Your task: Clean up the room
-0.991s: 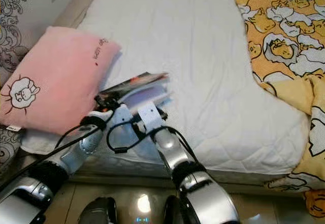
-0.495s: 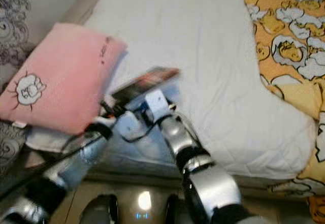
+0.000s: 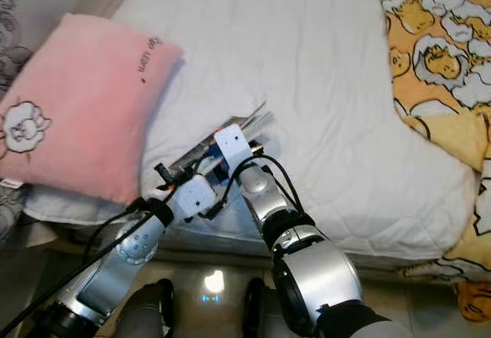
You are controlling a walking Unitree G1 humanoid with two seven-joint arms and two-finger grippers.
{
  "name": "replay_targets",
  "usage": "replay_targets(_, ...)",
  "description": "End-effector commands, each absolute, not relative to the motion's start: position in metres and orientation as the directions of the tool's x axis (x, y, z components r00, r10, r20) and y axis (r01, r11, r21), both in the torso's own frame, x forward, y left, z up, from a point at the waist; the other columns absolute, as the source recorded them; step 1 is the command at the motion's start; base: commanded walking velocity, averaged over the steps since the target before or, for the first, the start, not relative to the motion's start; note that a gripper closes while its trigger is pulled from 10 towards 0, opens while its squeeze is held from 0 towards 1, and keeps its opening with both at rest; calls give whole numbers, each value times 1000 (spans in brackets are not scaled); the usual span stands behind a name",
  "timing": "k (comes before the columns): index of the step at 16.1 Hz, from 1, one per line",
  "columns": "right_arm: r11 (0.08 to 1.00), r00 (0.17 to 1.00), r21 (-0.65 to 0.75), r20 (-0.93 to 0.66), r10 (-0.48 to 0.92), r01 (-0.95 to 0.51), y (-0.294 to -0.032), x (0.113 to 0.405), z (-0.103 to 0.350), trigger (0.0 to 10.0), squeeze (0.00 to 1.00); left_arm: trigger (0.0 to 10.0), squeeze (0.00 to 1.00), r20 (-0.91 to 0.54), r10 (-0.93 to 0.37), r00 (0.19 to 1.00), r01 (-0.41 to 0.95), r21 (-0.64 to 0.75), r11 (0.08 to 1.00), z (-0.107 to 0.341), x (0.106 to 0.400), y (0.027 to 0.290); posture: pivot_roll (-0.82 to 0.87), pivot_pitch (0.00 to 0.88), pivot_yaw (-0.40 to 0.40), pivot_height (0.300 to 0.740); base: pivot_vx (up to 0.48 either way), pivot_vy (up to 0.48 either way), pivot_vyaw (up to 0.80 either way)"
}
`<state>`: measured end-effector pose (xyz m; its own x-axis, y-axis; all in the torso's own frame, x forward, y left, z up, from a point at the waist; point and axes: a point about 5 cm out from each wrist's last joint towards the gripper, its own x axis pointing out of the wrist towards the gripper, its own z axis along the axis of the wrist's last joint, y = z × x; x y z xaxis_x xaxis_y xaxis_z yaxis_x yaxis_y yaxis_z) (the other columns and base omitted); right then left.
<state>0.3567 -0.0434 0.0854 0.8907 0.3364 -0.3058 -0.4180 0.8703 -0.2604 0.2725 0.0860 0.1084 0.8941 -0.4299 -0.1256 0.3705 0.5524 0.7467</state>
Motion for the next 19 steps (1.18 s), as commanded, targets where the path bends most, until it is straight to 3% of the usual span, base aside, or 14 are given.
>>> replay_targets(1, 839, 832, -272, -452, 321, -471, -43, 335, 50, 10000, 0, 10000, 0, 127, -600, 790, 306, 766, 565, 164, 257, 47, 393, 316, -91, 740, 0, 0, 0)
replay_targets(4, 847, 870, -307, -389, 304, -434, -46, 340, 57, 10000, 0, 10000, 0, 112, -561, 820, 278, 778, 563, 164, 260, 55, 377, 309, -83, 740, 0, 0, 0)
replay_targets(8, 861, 931, -354, -147, 334, -364, -39, 361, 103, 10000, 0, 10000, 0, 94, -489, 867, 234, 789, 568, 158, 265, 59, 343, 293, -83, 740, 0, 0, 0)
replay_targets(15, 836, 898, -329, -132, 420, -439, -37, 363, 110, 10000, 0, 10000, 0, 52, -455, 889, 232, 805, 546, 149, 272, 66, 307, 284, -82, 740, 0, 0, 0)
replay_targets(19, 827, 902, -404, 11, 431, -390, -41, 371, 136, 10000, 0, 10000, 0, 35, -445, 895, 228, 821, 524, 145, 274, 69, 302, 282, -79, 740, 0, 0, 0)
